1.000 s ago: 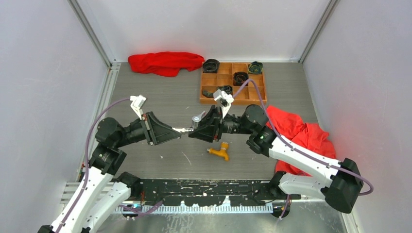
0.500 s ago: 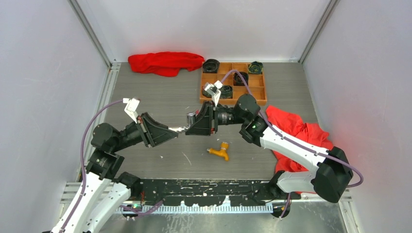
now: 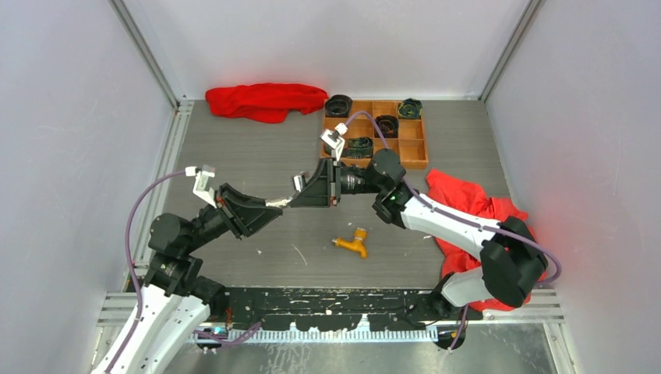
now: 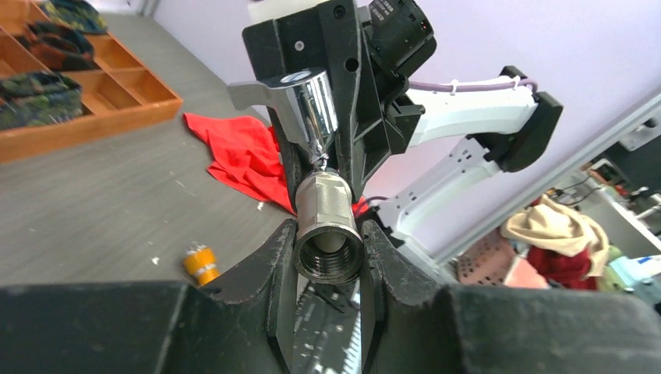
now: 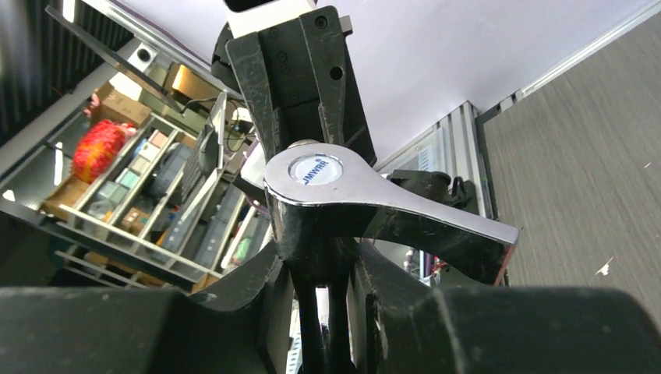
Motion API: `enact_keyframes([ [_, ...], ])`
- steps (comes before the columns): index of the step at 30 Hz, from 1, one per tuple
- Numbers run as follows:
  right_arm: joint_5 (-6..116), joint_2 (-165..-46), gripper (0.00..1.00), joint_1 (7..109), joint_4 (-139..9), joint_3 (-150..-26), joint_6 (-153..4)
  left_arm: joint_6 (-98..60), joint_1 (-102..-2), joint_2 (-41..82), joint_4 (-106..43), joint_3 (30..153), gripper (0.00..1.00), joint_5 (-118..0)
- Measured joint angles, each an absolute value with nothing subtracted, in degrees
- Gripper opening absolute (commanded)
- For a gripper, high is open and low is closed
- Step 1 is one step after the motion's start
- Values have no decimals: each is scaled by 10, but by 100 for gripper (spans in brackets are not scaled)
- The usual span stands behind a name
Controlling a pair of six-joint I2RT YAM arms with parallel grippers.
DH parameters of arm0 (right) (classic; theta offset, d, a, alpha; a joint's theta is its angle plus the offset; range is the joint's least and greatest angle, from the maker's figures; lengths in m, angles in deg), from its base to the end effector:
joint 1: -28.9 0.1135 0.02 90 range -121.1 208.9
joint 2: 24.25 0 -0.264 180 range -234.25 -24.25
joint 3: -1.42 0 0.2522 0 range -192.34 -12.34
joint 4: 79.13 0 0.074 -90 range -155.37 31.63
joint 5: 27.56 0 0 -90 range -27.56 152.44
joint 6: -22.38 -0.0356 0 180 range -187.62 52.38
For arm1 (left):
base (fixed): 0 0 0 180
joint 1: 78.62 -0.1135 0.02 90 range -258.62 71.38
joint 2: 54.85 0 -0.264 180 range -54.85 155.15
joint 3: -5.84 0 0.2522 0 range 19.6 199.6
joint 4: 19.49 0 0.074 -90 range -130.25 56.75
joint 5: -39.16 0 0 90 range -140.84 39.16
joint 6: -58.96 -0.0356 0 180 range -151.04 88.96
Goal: Install the water faucets
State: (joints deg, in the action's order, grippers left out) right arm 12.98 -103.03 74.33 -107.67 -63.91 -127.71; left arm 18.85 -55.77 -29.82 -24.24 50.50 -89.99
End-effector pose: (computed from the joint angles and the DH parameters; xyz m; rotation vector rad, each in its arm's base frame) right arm 0.1967 0.2382 0.3391 -0.7109 1.6206 1.9988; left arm 0.0987 -0.0660 0.3360 0.3024 1.5137 -1.4816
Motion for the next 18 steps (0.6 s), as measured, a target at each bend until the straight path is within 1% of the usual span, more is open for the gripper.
enact_keyframes([
  [8, 105, -1067, 1, 722, -1101, -630, -1330, 132, -557, -300, -165, 442, 0, -890],
  [13, 98, -1072, 1, 708, -1109, -623, -1352, 122, -557, -269, -116, 430, 0, -896],
  [18, 99, -1079, 1, 696, -1129, -613, -1376, 124, -556, -240, -110, 436, 0, -894],
])
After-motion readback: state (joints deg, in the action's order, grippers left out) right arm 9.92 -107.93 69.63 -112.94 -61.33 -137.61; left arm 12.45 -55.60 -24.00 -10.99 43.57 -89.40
